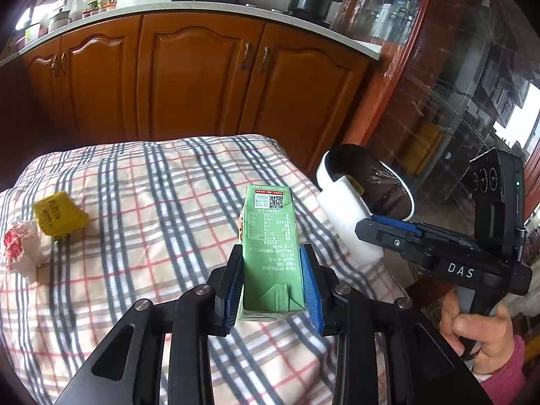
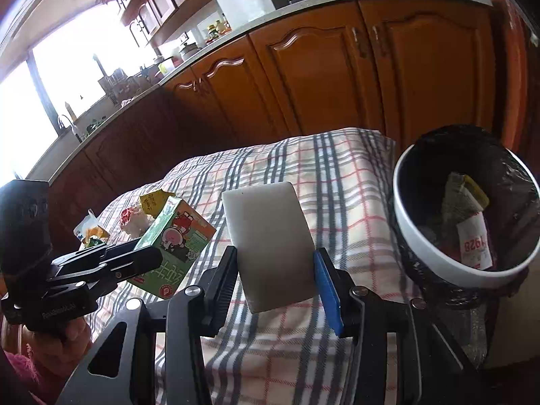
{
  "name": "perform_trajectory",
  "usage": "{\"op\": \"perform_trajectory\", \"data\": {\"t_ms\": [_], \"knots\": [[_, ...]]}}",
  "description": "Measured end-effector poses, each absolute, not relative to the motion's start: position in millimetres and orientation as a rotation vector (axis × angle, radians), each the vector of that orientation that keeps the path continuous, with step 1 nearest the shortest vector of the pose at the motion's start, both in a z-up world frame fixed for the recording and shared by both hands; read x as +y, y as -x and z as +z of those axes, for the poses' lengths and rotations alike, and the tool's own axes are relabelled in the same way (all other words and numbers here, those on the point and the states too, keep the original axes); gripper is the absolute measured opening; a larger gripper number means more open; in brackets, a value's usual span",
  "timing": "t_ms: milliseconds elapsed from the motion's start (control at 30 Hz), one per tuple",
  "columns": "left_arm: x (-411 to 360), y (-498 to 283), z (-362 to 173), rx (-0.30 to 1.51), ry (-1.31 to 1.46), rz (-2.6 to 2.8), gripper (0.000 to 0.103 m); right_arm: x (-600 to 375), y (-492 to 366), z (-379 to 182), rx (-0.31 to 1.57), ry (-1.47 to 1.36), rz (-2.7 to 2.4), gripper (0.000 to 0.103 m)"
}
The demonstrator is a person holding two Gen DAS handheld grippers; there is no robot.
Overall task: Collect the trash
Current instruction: 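Carry the juice box and foam block over the bin and open both tools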
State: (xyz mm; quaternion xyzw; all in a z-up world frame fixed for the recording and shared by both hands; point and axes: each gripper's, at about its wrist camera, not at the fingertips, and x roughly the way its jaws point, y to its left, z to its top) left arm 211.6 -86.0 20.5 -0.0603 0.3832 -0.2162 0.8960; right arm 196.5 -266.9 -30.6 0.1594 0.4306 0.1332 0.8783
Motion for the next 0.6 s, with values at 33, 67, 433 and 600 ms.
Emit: {"op": "perform_trajectory", "data": {"t_ms": [33,67,433,600], "knots": [[-93.6,-214.6,21.4,0.793,0.116,-0.46,0.031,-273.7,-192.6,-28.9,0.893,-0.336,0.262,0.046],[-99.4,-218.0,21.9,0.791,0.107,-0.469,0.031,-281.9,-189.0,-27.1,0.886,-0.343,0.247,0.046],[-164.2,-258.3,21.2,0.815,0.048,-0.546,0.031,-356.2,-174.7,-19.8,0.85,-0.409,0.101,0.046],[-190.4,-276.0,25.9,0.809,0.02,-0.568,0.031,-380.2,-178.7,-22.3,0.852,-0.43,0.049,0.046]]}}
